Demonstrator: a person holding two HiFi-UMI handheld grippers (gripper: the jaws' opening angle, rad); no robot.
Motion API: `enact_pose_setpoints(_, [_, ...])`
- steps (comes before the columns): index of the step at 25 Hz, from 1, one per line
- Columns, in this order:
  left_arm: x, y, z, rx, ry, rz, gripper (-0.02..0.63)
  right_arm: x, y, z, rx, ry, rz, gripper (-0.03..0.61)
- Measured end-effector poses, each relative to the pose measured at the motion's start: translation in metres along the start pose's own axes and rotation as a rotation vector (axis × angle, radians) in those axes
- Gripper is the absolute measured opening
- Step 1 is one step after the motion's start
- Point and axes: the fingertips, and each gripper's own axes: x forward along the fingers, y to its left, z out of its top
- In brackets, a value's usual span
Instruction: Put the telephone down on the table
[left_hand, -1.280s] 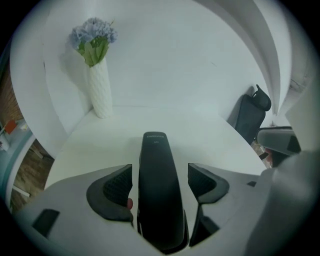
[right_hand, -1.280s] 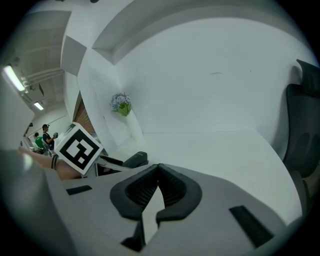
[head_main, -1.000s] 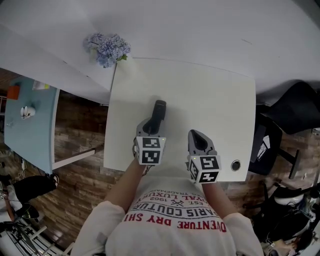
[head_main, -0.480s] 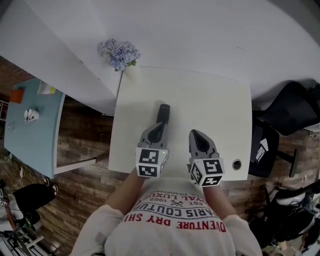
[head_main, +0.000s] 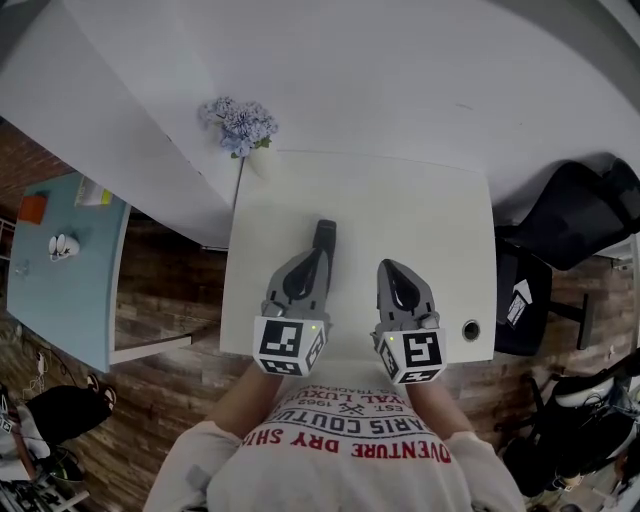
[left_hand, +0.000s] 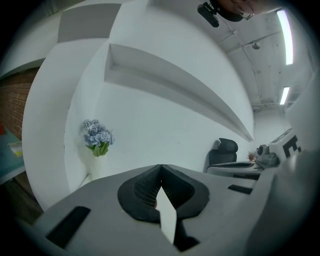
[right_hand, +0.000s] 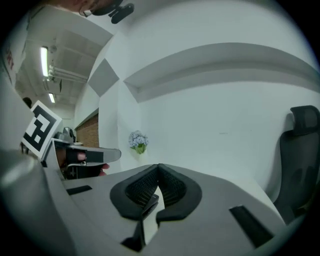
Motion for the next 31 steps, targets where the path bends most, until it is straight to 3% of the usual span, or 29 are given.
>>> enact_pose_setpoints(22, [0.006,0.006,-0.007,0.02,0.033,0.048,0.025,0.008,-0.006,-0.01,-0.012,0.065,-0.01,0.017])
enact_pose_setpoints(31, [0.008,0.016,-0.012,-0.03,0.045,0.066,0.025,0.011,-0.008,-0.008,-0.02,0.054,-0.004,0.017])
